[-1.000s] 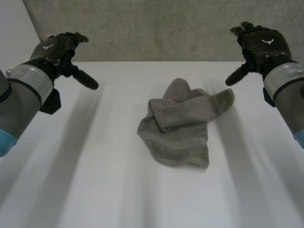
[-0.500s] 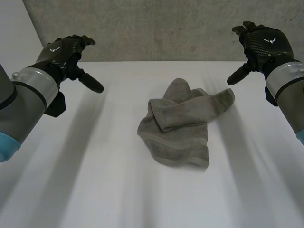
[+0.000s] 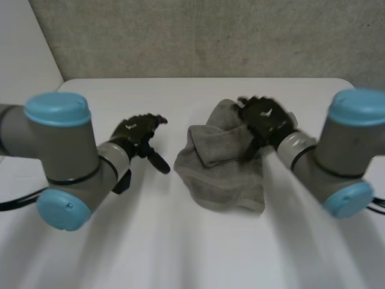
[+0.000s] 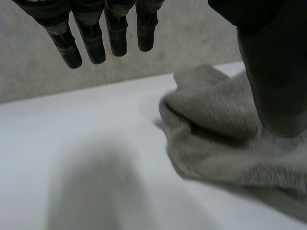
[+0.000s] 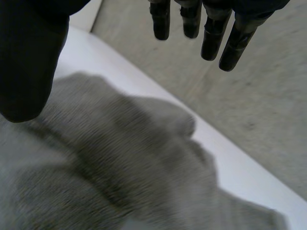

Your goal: Fold the towel.

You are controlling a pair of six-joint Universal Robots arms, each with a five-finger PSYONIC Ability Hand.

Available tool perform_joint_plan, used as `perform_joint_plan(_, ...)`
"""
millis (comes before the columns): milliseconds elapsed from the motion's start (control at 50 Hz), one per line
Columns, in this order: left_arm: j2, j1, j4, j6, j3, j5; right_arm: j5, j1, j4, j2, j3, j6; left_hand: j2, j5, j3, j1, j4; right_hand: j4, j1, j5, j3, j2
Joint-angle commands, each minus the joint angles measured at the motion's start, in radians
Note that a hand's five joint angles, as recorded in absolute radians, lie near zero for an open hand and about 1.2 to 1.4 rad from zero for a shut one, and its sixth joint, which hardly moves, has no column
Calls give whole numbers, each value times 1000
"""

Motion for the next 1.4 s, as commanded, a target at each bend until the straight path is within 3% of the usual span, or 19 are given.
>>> perform_joint_plan(20,-61,10,57,-2,-19,37,12,34,-162,149,19,-31,-60,-55,-49,-119,-56,-53,275,228,-5,275)
perform_joint_plan(80,-50,14,83,-2,-40,38,14,39,-178,165,19,-34,-60,-55,-49,-119,-56,-53,400,352,-5,399)
perform_joint_plan(120,-44,14,96,-2,-48,38,11,42,-192,165,19,-32,-60,-55,-49,-119,-56,-53,876,828,-5,875)
perform_joint_plan(140,-38,14,106,-2,-57,38,11,42,-192,165,19,-32,-60,-55,-49,-119,-56,-53,878,831,-5,877)
perform_joint_plan(160,-38,14,106,-2,-57,38,6,41,-190,153,19,-25,-60,-55,-49,-119,-56,-53,1200,1152,-5,1199)
perform_joint_plan(360,28,15,145,-8,-89,29,-47,44,-273,-265,127,70,-60,-55,-49,-119,-56,-53,1203,1155,-5,1202)
perform_joint_plan(460,64,14,146,-10,-96,26,-64,51,-305,-511,185,245,-60,-55,-49,-119,-56,-53,1203,1155,-5,1202)
perform_joint_plan(520,82,14,155,-10,-96,26,-84,53,-293,-521,183,296,-60,-55,-49,-119,-56,-53,1203,1155,-5,1202)
perform_joint_plan(580,100,14,177,-10,-96,24,-175,59,-235,-464,159,323,-60,-55,-49,-119,-56,-53,1203,1155,-5,1202)
perform_joint_plan(640,107,18,182,-13,-96,24,-268,79,-57,-328,78,293,-60,-55,-49,-119,-56,-53,1203,1155,-5,1202)
perform_joint_plan(680,108,24,182,-18,-96,24,-284,82,182,-184,-42,200,-60,-55,-49,-119,-56,-53,793,745,-5,792)
perform_joint_plan(700,110,35,182,-24,-96,24,-284,82,183,-183,-42,199,-60,-55,-49,-119,-56,-53,790,743,-5,789)
perform_joint_plan(720,110,44,180,-30,-96,24,-278,82,274,-139,-83,146,-60,-55,-49,-119,-56,-53,293,245,-5,292)
perform_joint_plan(740,110,44,180,-30,-96,24,-259,81,308,-121,-109,111,-60,-55,-49,-119,-56,-53,-188,-66,-5,-189)
perform_joint_plan(860,108,53,174,-42,-85,31,-196,68,275,-180,-97,92,-60,-55,-49,-119,-56,-53,-193,-66,-5,-194)
perform_joint_plan(960,110,52,151,-38,-92,35,-153,25,270,-373,-7,81,-60,-55,-49,-119,-56,-53,-193,-66,-5,-194)
perform_joint_plan(1080,171,29,-4,-28,-194,40,-175,19,269,-495,183,31,-60,-55,-49,-119,-56,-53,-193,-66,-5,-194)
perform_joint_plan(1240,235,-69,11,-28,-326,28,-169,-33,246,-527,453,-153,-60,-55,-49,-119,-56,-53,-190,-66,-5,-191)
perform_joint_plan(1400,171,-126,74,-30,-320,-32,-172,-35,-24,-457,621,-8,-60,-55,-49,-119,-56,-53,-32,-66,-5,-33)
